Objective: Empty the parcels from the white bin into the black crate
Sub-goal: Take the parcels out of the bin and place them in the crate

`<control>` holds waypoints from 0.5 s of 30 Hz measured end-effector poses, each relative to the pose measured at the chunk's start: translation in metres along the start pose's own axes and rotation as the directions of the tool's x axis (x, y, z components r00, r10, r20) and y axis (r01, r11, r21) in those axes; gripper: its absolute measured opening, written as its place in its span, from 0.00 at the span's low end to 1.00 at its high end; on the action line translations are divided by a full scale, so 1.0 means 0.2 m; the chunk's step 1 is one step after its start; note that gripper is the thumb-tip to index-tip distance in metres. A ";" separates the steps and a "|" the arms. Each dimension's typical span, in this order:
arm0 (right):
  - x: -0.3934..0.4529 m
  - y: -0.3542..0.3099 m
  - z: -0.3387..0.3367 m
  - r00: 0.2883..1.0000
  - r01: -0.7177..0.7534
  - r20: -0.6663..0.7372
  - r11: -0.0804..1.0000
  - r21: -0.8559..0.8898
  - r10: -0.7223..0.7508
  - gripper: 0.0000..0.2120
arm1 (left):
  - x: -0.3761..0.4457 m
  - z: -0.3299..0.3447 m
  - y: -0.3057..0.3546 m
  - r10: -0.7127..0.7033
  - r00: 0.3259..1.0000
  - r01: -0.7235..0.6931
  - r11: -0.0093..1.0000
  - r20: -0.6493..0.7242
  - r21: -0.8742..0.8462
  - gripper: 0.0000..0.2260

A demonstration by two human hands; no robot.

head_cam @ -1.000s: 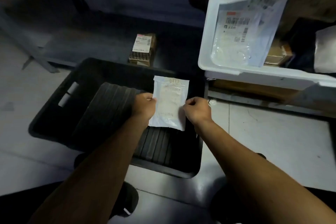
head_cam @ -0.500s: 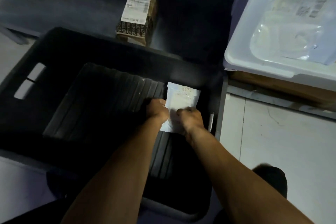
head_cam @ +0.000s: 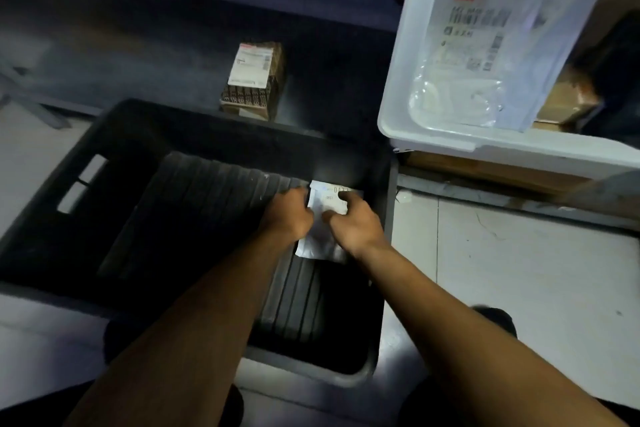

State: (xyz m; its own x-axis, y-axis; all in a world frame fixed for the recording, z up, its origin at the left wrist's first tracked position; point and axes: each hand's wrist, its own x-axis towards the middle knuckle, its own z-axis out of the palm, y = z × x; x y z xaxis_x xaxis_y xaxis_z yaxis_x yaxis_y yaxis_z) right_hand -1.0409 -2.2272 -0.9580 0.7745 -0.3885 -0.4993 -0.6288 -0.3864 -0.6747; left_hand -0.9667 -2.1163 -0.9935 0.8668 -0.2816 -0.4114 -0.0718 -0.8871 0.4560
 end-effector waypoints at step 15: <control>-0.73 -0.14 -0.72 0.900 0.327 -0.007 0.684 -0.652 -0.437 0.24 | -0.83 -0.68 0.36 0.348 0.937 -0.277 0.708 0.021 0.650 0.34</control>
State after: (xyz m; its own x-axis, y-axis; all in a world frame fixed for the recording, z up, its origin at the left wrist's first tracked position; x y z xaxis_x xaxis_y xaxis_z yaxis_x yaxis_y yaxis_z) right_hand -1.1471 -2.2801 -0.7875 0.9708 -0.1863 -0.1509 -0.2219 -0.9366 -0.2710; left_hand -1.0488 -2.0837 -0.7843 0.7773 -0.5800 -0.2437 -0.6115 -0.7875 -0.0764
